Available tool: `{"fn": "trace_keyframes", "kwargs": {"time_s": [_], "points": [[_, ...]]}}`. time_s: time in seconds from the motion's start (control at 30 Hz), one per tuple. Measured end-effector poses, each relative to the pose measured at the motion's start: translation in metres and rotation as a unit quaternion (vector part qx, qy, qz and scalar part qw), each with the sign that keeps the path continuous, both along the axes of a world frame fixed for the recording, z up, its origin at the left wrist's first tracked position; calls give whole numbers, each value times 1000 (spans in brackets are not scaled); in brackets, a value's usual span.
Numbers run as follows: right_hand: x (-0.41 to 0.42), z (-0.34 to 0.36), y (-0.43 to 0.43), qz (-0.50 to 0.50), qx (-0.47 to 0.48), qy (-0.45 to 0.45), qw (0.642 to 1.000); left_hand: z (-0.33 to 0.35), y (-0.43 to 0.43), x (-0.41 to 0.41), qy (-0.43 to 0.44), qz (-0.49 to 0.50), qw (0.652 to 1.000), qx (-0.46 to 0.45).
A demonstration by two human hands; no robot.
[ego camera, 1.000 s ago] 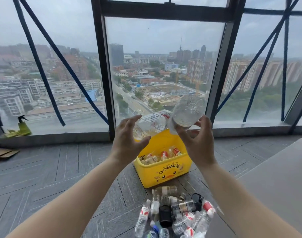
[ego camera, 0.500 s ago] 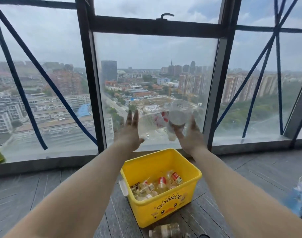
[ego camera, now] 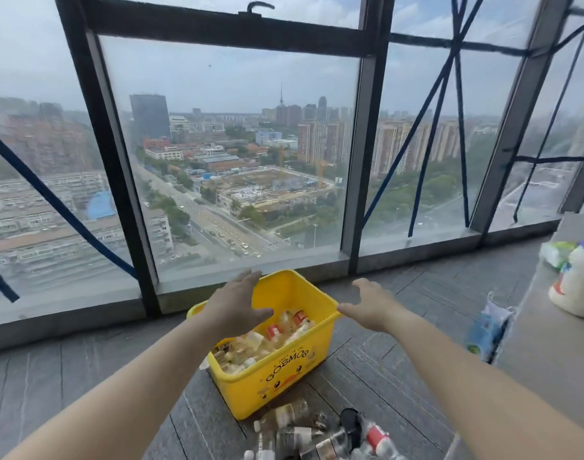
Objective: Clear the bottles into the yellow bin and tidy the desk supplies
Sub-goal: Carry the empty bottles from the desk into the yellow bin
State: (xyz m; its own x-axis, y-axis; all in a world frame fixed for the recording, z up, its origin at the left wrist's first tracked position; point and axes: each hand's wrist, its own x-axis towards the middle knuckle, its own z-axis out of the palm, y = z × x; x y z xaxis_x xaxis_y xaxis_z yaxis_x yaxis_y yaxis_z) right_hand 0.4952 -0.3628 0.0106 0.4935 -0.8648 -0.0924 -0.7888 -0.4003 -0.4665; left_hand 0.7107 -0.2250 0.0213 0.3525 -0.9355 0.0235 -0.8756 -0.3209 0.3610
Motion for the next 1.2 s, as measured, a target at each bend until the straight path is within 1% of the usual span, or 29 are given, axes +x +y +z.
{"fn": "trace_keyframes", "kwargs": {"time_s": [0.1, 0.2, 0.33, 0.47, 0.67, 0.8, 0.9, 1.07, 1.2], "points": [[-38, 17, 26, 14, -36, -75, 996, 15, 13, -42, 5, -32, 998, -63], [-82, 35, 61, 21, -85, -103, 991, 28, 29, -87, 21, -65, 994, -88], [-154, 52, 106, 6, -131, -106, 986, 45, 50, -159, 34, -116, 985, -121], [-246, 65, 149, -28, -157, -76, 984, 55, 72, -247, 47, -169, 975, -136], [-412, 69, 221, -116, -180, -39, 976, 53, 98, -401, 65, -252, 956, -134], [-528, 58, 273, -202, -193, -50, 959, 41, 115, -511, 77, -320, 937, -118], [-604, 48, 318, -279, -192, -63, 939, 31, 133, -587, 80, -374, 916, -122], [-701, 28, 380, -387, -193, -81, 898, 19, 162, -695, 93, -432, 890, -110], [-753, 14, 399, -443, -190, -70, 874, 12, 169, -757, 98, -469, 871, -105]]}}
